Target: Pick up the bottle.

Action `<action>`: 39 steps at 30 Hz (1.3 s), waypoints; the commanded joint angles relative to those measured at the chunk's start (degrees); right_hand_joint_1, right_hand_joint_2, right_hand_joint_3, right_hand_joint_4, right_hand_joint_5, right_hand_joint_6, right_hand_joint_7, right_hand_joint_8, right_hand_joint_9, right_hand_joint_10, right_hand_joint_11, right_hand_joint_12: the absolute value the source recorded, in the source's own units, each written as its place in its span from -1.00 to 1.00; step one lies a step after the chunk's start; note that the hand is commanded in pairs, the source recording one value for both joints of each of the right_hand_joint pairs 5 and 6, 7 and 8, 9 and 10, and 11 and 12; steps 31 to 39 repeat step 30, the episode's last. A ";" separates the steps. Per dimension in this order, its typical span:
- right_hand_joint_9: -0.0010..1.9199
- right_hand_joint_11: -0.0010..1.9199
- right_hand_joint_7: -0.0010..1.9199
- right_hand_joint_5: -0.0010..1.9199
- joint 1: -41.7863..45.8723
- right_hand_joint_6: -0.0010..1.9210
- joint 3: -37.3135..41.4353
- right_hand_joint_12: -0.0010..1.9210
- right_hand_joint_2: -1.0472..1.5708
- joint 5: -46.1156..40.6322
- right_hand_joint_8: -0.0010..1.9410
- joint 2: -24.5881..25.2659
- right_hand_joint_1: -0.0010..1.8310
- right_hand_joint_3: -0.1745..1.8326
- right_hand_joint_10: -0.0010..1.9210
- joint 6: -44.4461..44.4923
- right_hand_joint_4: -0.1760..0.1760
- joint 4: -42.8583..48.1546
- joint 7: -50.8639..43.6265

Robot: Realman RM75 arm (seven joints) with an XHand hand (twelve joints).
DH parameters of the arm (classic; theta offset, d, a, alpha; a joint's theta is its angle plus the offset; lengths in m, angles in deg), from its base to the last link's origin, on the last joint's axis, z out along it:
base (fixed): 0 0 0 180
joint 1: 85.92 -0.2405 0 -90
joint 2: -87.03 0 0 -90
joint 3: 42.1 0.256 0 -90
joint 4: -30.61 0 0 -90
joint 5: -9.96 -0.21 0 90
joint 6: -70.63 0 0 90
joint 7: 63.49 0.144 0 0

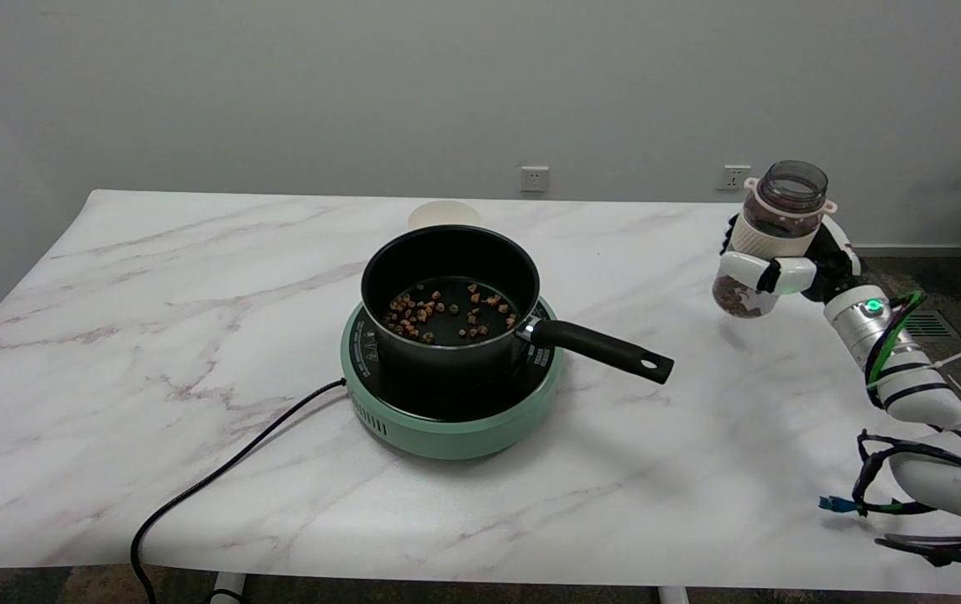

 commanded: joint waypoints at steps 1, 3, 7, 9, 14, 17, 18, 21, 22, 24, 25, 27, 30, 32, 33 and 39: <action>0.37 0.20 0.59 0.78 -2.62 0.78 -1.57 0.20 0.36 4.52 0.57 -1.92 0.62 0.04 0.37 -1.87 0.00 10.21 -0.24; 0.37 0.20 0.60 0.79 -2.62 0.79 -1.57 0.20 0.37 5.72 0.58 -2.00 0.63 0.04 0.37 -2.35 0.00 11.74 -0.24; 0.38 0.21 0.61 0.81 -2.62 0.81 -1.42 0.21 0.39 8.03 0.59 -2.50 0.63 0.03 0.38 -3.57 0.00 15.06 -0.24; 0.38 0.21 0.61 0.81 -2.45 0.81 -1.65 0.21 0.40 8.43 0.59 -3.20 0.63 0.02 0.38 -4.68 0.00 17.47 -0.24; 0.39 0.21 0.61 0.82 -2.31 0.82 -2.94 0.21 0.40 9.55 0.59 -4.88 0.63 0.03 0.38 -6.28 0.00 21.84 -0.24; 0.38 0.22 0.61 0.82 -2.47 0.82 -2.76 0.21 0.39 10.27 0.59 -5.03 0.64 0.04 0.38 -7.18 0.00 24.32 -0.58; 0.38 0.21 0.61 0.82 -2.63 0.81 -2.53 0.21 0.39 10.59 0.59 -5.03 0.64 0.04 0.38 -7.80 0.00 25.33 -0.87; 0.38 0.21 0.60 0.80 -3.27 0.80 -2.05 0.21 0.38 12.20 0.58 -5.11 0.64 0.04 0.38 -10.37 0.00 27.96 -0.88; 0.38 0.21 0.60 0.80 -3.44 0.80 -2.05 0.21 0.38 12.62 0.58 -5.12 0.64 0.05 0.38 -10.95 0.00 28.55 -0.88; 0.38 0.20 0.59 0.79 -4.39 0.79 -2.39 0.20 0.36 13.86 0.58 -5.20 0.65 0.07 0.38 -12.75 0.00 30.10 -0.88; 0.37 0.20 0.59 0.78 -4.67 0.78 -2.61 0.19 0.34 14.01 0.57 -5.27 0.66 0.09 0.37 -13.21 0.00 30.34 -0.88; 0.37 0.19 0.58 0.77 -6.34 0.76 -4.67 0.19 0.31 13.92 0.57 -5.27 0.67 0.13 0.37 -14.91 0.00 30.62 -0.88; 0.37 0.19 0.59 0.78 -8.69 0.77 -7.40 0.19 0.31 14.01 0.57 -5.19 0.67 0.16 0.37 -15.65 0.00 30.23 -0.88; 0.37 0.19 0.59 0.78 -8.69 0.77 -7.40 0.19 0.31 14.01 0.57 -5.19 0.67 0.16 0.37 -15.65 0.00 30.23 -0.88; 0.37 0.19 0.59 0.78 -8.69 0.77 -7.40 0.19 0.31 14.01 0.57 -5.19 0.67 0.16 0.37 -15.65 0.00 30.23 -0.88; 0.37 0.19 0.59 0.78 -8.69 0.77 -7.40 0.19 0.31 14.01 0.57 -5.19 0.67 0.16 0.37 -15.65 0.00 30.23 -0.88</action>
